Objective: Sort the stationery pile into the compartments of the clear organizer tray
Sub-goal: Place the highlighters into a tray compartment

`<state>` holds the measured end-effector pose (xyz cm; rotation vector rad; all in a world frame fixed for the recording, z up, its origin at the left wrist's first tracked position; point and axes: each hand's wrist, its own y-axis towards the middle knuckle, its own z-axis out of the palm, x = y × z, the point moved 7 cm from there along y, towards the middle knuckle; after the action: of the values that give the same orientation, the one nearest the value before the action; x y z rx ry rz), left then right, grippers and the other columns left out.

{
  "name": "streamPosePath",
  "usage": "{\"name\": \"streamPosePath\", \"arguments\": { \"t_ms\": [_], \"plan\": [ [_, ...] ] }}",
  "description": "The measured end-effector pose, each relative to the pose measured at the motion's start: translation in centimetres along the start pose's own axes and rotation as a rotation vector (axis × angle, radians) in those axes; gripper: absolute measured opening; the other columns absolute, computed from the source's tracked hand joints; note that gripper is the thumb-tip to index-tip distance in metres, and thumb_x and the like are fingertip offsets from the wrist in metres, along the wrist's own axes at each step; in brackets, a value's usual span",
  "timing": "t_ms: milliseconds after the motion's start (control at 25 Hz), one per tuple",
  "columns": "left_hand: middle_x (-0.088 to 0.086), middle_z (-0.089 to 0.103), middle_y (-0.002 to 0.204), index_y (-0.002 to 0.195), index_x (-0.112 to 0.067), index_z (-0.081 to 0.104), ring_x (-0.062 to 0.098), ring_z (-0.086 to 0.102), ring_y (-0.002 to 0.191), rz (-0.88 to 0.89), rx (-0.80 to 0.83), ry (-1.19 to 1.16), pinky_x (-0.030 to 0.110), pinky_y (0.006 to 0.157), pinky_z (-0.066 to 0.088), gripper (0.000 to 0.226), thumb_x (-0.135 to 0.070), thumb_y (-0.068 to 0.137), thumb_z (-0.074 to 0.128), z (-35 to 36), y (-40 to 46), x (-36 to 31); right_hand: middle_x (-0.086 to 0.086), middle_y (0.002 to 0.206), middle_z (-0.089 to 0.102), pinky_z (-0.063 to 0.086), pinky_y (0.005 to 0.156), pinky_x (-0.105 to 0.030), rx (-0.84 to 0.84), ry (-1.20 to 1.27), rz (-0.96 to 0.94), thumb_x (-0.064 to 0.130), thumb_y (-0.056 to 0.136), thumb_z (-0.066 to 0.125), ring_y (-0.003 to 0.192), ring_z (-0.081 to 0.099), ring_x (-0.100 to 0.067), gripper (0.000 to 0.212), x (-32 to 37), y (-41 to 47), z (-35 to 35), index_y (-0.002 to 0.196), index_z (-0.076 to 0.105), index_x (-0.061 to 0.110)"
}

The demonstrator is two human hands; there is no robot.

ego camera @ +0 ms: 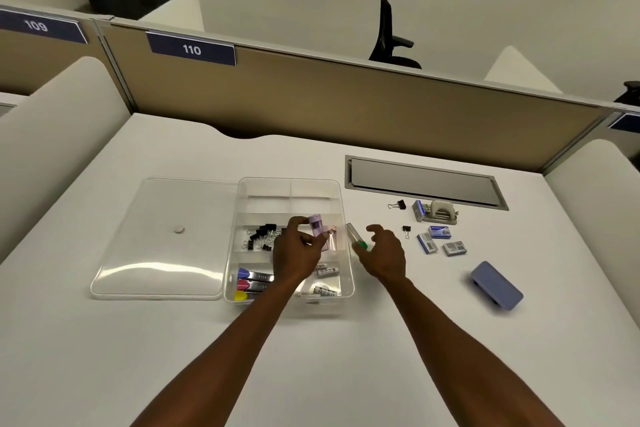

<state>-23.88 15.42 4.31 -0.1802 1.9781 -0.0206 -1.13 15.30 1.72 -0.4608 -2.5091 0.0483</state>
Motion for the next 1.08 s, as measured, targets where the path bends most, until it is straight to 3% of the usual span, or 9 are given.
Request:
{"name": "streamPosePath", "arguments": {
  "t_ms": [80,160,320,440,520,600,760,920,1080],
  "plan": [
    [-0.006,0.073,0.081,0.115,-0.027,0.057,0.013,0.068,0.076,0.008,0.002,0.074,0.036,0.073,0.057,0.040,-0.042,0.081,0.072,-0.3,0.6,0.1,-0.005,0.115,0.061,0.049,0.084,-0.034,0.074,-0.128,-0.022,0.041,0.081,0.072,0.107,0.060,-0.025,0.053,-0.2,0.1,1.6,0.127,0.056,0.021],
    [-0.005,0.074,0.085,0.113,-0.026,0.059,0.013,0.069,0.077,0.031,-0.006,0.090,0.039,0.073,0.058,0.033,-0.038,0.085,0.068,-0.8,1.1,0.1,-0.005,0.109,0.064,0.049,0.080,-0.032,0.011,-0.125,-0.010,0.034,0.082,0.071,0.102,0.062,-0.025,0.037,-0.3,0.1,1.7,0.115,0.061,0.020],
    [-0.003,0.071,0.093,0.108,-0.019,0.063,0.008,0.068,0.068,0.086,-0.025,0.056,0.039,0.070,0.059,0.025,-0.026,0.084,0.070,-1.5,1.7,0.2,-0.005,0.098,0.070,0.049,0.077,-0.029,-0.211,0.278,0.087,0.017,0.079,0.073,0.089,0.066,-0.023,0.030,-0.8,-0.4,0.0,0.107,0.066,0.016],
    [-0.001,0.066,0.102,0.109,-0.019,0.062,0.009,0.067,0.068,0.103,-0.060,0.106,0.039,0.070,0.059,0.027,-0.024,0.083,0.071,-1.5,2.4,0.2,-0.002,0.096,0.068,0.054,0.082,-0.034,-0.400,0.483,-0.006,0.016,0.074,0.078,0.087,0.064,-0.016,0.033,0.6,-1.1,-2.1,0.106,0.069,0.016],
    [-0.003,0.070,0.096,0.119,-0.023,0.058,0.013,0.068,0.073,0.118,-0.034,0.140,0.039,0.070,0.059,0.036,-0.027,0.085,0.069,-1.0,2.7,0.0,0.000,0.099,0.068,0.055,0.080,-0.027,-0.404,0.585,-0.112,0.011,0.074,0.079,0.090,0.065,-0.011,0.033,2.8,-1.4,-2.8,0.105,0.069,0.014],
    [0.000,0.071,0.094,0.134,-0.024,0.048,0.019,0.069,0.080,0.137,0.025,0.212,0.037,0.071,0.059,0.053,-0.024,0.085,0.069,-0.3,3.0,-0.2,0.003,0.099,0.069,0.055,0.074,-0.017,-0.279,0.621,-0.185,0.013,0.079,0.078,0.089,0.067,-0.006,0.033,5.3,-1.3,-2.6,0.110,0.067,0.013],
    [0.010,0.071,0.095,0.124,-0.018,0.054,0.028,0.069,0.083,0.168,0.082,0.324,0.033,0.069,0.056,0.045,-0.016,0.083,0.071,0.3,3.6,-0.2,0.005,0.089,0.069,0.052,0.066,-0.021,-0.101,0.399,-0.181,0.024,0.080,0.078,0.073,0.070,-0.007,0.035,8.3,-0.6,-0.4,0.108,0.057,0.018],
    [0.010,0.069,0.094,0.101,-0.008,0.062,0.028,0.066,0.084,0.191,0.194,0.416,0.030,0.070,0.051,0.024,-0.015,0.080,0.071,1.2,4.2,-0.3,-0.008,0.090,0.073,0.047,0.065,-0.026,0.014,-0.032,-0.243,0.030,0.085,0.072,0.081,0.068,-0.025,0.024,9.5,-0.3,2.4,0.102,0.063,0.015],
    [0.014,0.067,0.093,0.092,-0.007,0.062,0.031,0.065,0.084,0.139,0.257,0.502,0.031,0.065,0.050,0.020,-0.018,0.077,0.070,2.1,4.7,0.1,-0.007,0.091,0.073,0.047,0.066,-0.029,0.044,-0.244,-0.282,0.028,0.088,0.062,0.086,0.068,-0.029,0.019,10.4,-0.3,3.5,0.098,0.069,0.015]
  ]
}}
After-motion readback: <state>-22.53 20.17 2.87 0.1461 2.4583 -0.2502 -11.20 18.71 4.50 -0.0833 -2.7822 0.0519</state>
